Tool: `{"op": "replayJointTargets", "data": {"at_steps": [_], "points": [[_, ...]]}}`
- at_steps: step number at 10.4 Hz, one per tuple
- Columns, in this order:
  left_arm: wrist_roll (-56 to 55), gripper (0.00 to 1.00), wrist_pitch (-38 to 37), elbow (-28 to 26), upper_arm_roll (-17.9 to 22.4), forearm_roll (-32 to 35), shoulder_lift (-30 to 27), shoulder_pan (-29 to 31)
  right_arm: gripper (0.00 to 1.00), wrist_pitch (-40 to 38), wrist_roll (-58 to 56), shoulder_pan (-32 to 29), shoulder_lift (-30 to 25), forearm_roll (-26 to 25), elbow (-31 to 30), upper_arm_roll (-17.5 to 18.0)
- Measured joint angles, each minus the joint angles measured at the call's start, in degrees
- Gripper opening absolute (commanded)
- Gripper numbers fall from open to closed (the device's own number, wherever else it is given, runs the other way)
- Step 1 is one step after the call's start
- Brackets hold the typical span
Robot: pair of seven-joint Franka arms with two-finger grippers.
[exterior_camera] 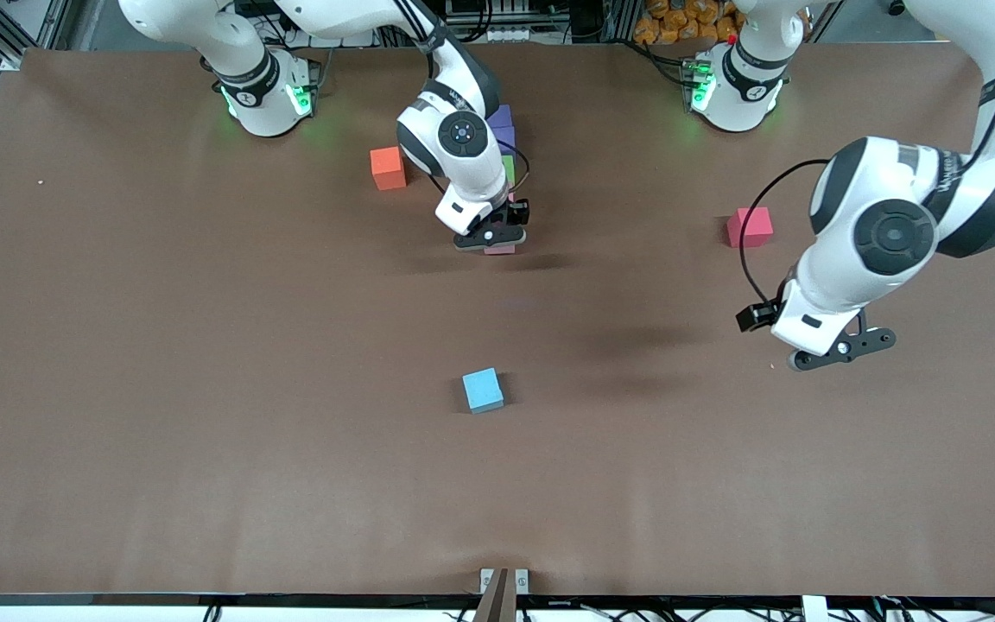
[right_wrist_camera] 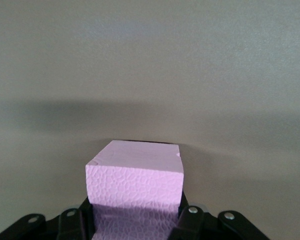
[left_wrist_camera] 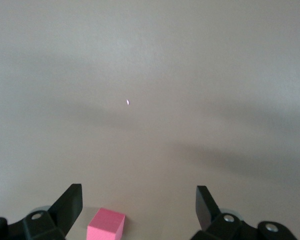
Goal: Arrange blocks into number 1
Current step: 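Place pink below pink with the right gripper while the left gripper retracts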
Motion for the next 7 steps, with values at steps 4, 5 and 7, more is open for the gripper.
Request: {"op": "replayJointTargets", "data": {"at_steps": [4,5,7], "points": [[10.3,1.00,-1.9,-2.1,13.8,-6.8,-6.3,-8.5,0.53,-0.1,0.8,0.3,0.3,0.0,-0.2,0.1],[13.3,1.00,-2.5,-2.1,17.9,-7.8,-7.7,-11.5,0.54,-0.1,0.8,0.5,0.3,0.0,-0.4,0.2],[18.0,1.00,-5.5,-0.8,23.7,-9.0,-10.5,-15.1,0.81,-0.1,1.0,1.0,0.3,-0.1,-0.6,0.2]]}}
